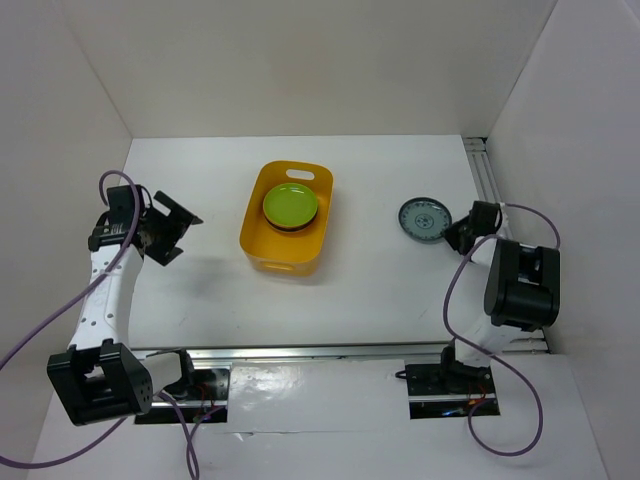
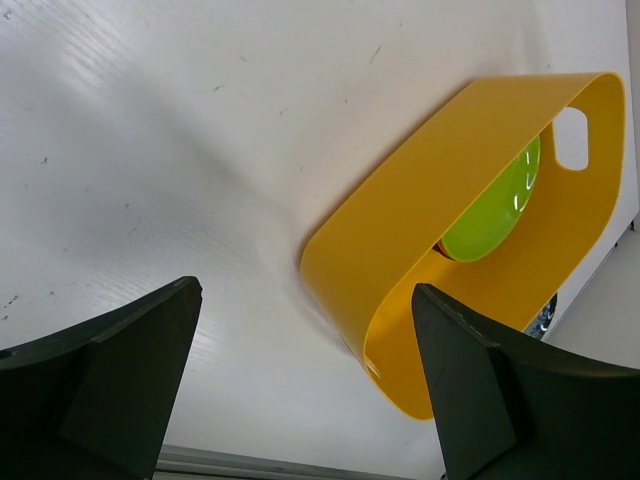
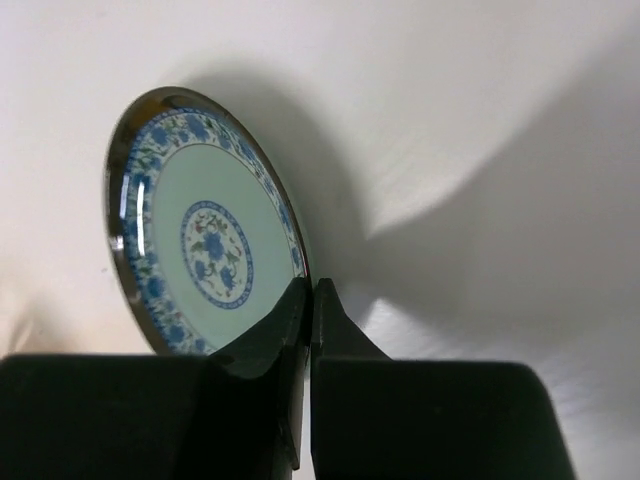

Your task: Place the plates into the plastic bin on the countertop

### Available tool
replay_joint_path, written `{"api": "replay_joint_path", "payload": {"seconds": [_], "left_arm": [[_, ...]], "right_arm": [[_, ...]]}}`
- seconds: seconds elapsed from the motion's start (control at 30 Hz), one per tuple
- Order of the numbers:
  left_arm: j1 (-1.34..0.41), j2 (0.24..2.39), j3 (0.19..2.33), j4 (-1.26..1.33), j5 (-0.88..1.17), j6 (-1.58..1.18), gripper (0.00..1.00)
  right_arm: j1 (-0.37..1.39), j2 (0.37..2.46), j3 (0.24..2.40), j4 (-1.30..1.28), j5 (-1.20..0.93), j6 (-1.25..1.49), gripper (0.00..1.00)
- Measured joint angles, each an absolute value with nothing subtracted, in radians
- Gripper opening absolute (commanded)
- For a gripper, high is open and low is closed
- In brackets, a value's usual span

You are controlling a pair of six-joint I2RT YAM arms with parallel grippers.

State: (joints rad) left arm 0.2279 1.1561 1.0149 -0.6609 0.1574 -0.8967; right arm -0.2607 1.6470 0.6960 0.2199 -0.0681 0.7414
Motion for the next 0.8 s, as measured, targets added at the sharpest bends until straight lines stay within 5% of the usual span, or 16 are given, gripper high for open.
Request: {"api": "replay_joint_path", "payload": {"seconds": [0.53, 0.8], "left_arm": [[0.229, 1.174, 1.016, -0.689, 0.108, -0.896, 1.0], [0.229, 1.186, 1.028, -0.691, 0.111, -0.896, 1.0]], "right_arm": [[0.358, 1.554, 1.456, -0.084, 0.406, 0.595, 0.0], [0.585, 1.664, 1.541, -0.134, 0.396, 0.438, 0.0]]}}
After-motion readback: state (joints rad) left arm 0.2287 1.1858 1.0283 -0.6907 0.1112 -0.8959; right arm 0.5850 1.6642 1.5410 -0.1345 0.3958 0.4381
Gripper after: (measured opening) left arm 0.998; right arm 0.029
